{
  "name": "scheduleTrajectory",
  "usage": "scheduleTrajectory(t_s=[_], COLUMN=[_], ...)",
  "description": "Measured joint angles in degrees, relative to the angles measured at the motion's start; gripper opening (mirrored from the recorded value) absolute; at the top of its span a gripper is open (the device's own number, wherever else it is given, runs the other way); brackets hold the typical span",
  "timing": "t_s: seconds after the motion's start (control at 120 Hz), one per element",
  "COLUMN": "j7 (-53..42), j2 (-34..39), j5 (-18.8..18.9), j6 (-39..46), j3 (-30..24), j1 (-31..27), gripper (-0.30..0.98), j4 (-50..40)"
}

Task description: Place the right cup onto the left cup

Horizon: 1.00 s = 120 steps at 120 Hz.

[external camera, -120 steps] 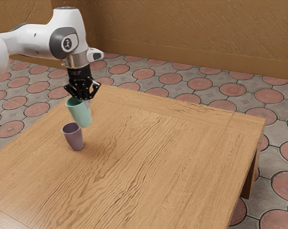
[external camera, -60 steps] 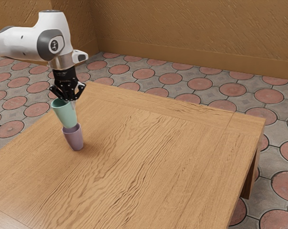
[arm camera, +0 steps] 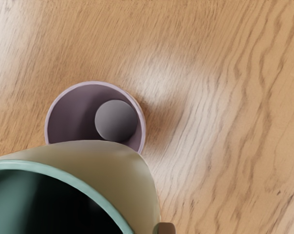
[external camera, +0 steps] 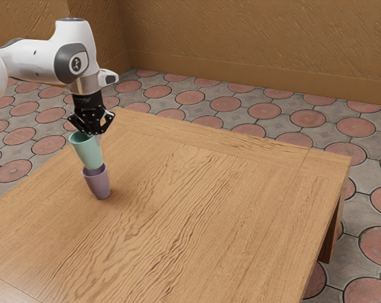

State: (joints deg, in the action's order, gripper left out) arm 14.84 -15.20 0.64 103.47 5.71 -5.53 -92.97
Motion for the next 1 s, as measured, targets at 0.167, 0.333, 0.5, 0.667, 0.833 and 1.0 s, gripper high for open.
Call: scheduleTrajectory(t_s=[0.167,0.333,0.5,0.667,0.833,1.0], j7=[-0.19,-0.38,-0.54,-0.65,-0.74,-0.81], j2=[-1.20,-1.79,-1.90,-2.21,-2.84,-3.45], j5=[0.11,0.15,0.16,0.16,0.16,0.18], j6=[0.03,0.10,0.12,0.17,0.20,1.00], j3=[0.02,0.07,0.06,0.01,0.05,0.06], j1=[0.01,-0.54,-1.44,-1.91,-2.37,-2.35], gripper=[-0.10,-0.10,-0.10,-0.10,-0.10,-0.10], j4=[1.35,2.06,2.09,1.76,1.68,1.64])
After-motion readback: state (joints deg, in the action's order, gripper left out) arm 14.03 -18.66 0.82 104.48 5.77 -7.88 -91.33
